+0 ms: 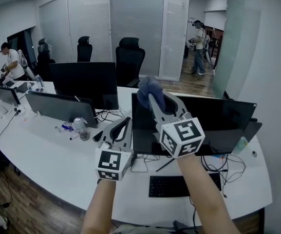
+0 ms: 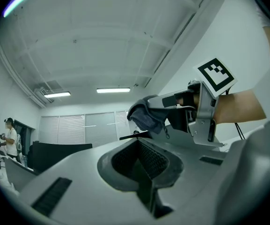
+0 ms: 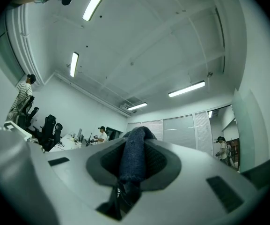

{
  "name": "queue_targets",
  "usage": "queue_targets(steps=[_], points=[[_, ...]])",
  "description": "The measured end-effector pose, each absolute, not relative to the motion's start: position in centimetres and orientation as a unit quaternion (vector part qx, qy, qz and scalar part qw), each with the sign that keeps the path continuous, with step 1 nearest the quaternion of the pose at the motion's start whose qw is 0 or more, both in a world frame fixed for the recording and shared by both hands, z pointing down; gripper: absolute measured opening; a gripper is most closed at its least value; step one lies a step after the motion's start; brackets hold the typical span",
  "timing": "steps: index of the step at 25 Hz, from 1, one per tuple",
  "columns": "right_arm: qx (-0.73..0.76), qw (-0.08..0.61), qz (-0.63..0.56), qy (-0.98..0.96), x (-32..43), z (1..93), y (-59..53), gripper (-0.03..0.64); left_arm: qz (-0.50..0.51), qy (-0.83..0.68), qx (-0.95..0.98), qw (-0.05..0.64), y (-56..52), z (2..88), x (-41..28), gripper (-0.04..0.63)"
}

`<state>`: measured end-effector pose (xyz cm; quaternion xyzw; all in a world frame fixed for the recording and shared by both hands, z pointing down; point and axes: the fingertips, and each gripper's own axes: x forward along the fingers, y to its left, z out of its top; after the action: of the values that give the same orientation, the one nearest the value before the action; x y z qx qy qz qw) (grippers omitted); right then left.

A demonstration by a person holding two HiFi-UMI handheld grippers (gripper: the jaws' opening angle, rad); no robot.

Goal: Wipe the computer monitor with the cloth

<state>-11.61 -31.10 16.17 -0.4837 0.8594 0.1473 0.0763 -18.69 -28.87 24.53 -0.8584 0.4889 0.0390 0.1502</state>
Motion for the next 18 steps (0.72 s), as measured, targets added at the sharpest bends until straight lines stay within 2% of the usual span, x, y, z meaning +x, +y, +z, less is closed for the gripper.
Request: queue_targets(steps=[7,18], points=[[-0.482,0.070,0.145,0.861,-10.2,17.6,-29.6,0.069,0.035,0.471,-0.866,0.164,-27.8,24.8,-16.7,0.006],[-0.482,0.072,0.116,0.866,-7.2,20.8,-28.1,0.071,0.082,0.480,-0.867,0.103,-27.4,26.0,-15.8,0.006]])
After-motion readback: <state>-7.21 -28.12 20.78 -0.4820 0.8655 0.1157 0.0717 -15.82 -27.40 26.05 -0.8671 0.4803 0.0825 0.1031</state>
